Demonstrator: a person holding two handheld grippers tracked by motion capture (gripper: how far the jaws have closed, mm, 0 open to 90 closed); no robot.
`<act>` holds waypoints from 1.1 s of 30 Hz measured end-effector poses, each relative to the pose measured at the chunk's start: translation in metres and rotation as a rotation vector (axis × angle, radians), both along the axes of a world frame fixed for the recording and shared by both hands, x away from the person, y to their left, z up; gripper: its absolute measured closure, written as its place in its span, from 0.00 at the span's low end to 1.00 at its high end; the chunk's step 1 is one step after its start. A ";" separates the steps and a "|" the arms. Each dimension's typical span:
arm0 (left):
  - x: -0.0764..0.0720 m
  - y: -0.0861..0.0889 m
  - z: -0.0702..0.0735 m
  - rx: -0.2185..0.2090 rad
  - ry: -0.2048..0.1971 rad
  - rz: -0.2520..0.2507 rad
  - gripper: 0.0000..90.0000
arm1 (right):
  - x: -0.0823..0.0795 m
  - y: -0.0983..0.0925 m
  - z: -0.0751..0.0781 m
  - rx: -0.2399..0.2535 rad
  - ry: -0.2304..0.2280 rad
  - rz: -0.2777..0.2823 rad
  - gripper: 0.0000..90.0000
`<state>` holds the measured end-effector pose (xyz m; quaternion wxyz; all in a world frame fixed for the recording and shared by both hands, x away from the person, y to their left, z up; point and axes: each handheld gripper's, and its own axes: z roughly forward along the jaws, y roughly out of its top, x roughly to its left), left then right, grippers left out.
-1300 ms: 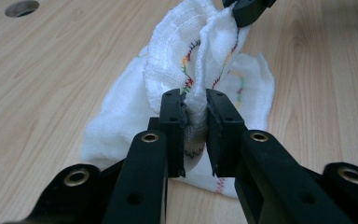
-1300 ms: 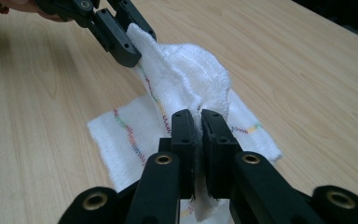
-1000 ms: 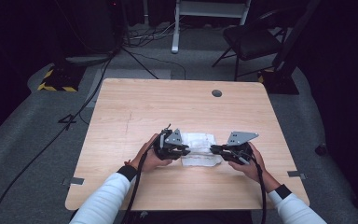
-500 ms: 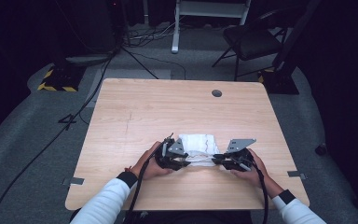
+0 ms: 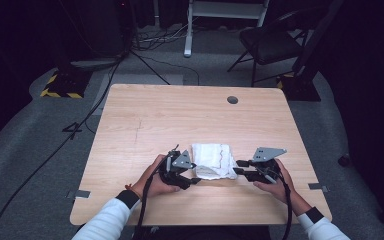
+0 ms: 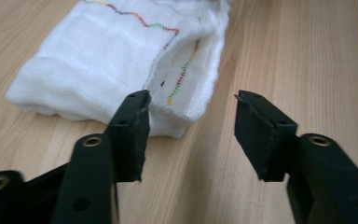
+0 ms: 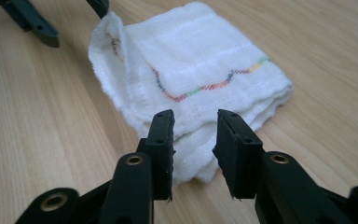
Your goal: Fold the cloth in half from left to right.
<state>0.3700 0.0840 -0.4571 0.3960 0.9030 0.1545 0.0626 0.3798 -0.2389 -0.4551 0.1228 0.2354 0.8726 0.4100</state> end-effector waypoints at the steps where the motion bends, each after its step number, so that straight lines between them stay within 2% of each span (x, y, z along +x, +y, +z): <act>1: -0.001 0.003 0.003 -0.020 0.002 0.006 0.43 | 0.002 0.003 0.002 -0.004 -0.009 -0.021 0.65; 3: -0.003 0.006 0.005 -0.047 0.020 0.008 0.41 | 0.002 0.004 0.002 -0.006 -0.008 -0.026 0.64; 5: -0.005 0.005 0.007 -0.029 -0.005 0.020 0.34 | 0.005 0.010 0.001 -0.017 -0.009 -0.029 0.59; 7: -0.002 0.002 0.006 -0.029 -0.016 0.046 0.33 | 0.006 0.012 0.000 -0.022 -0.008 -0.027 0.58; 10: 0.012 -0.002 0.002 -0.035 -0.010 0.100 0.31 | 0.010 0.016 -0.004 -0.036 0.007 -0.032 0.53; 12: 0.028 -0.007 -0.003 -0.026 -0.017 0.144 0.31 | 0.013 0.018 -0.007 -0.045 0.020 -0.031 0.51; 14: 0.038 -0.008 -0.007 -0.055 0.015 0.165 0.31 | 0.015 0.020 -0.011 -0.055 0.027 -0.031 0.47; 15: 0.047 -0.014 -0.013 -0.039 0.038 0.170 0.29 | 0.015 0.021 -0.015 -0.069 0.037 -0.029 0.47; 16: 0.047 -0.014 -0.013 -0.039 0.038 0.170 0.29 | 0.015 0.021 -0.015 -0.069 0.037 -0.029 0.47; 19: 0.048 -0.022 -0.021 -0.012 0.049 0.142 0.29 | 0.015 0.023 -0.021 -0.114 0.031 -0.030 0.46; 22: 0.042 -0.027 -0.026 0.043 0.015 0.118 0.25 | 0.014 0.024 -0.028 -0.137 0.050 -0.016 0.45; 26: 0.036 -0.032 -0.033 0.092 0.004 0.106 0.21 | 0.012 0.026 -0.033 -0.155 0.043 -0.008 0.44; 28: 0.034 -0.033 -0.035 0.093 -0.005 0.107 0.19 | 0.014 0.024 -0.034 -0.139 0.066 -0.012 0.44; 33: 0.035 -0.032 -0.036 0.087 -0.001 0.103 0.18 | 0.015 0.023 -0.034 -0.129 0.080 -0.012 0.43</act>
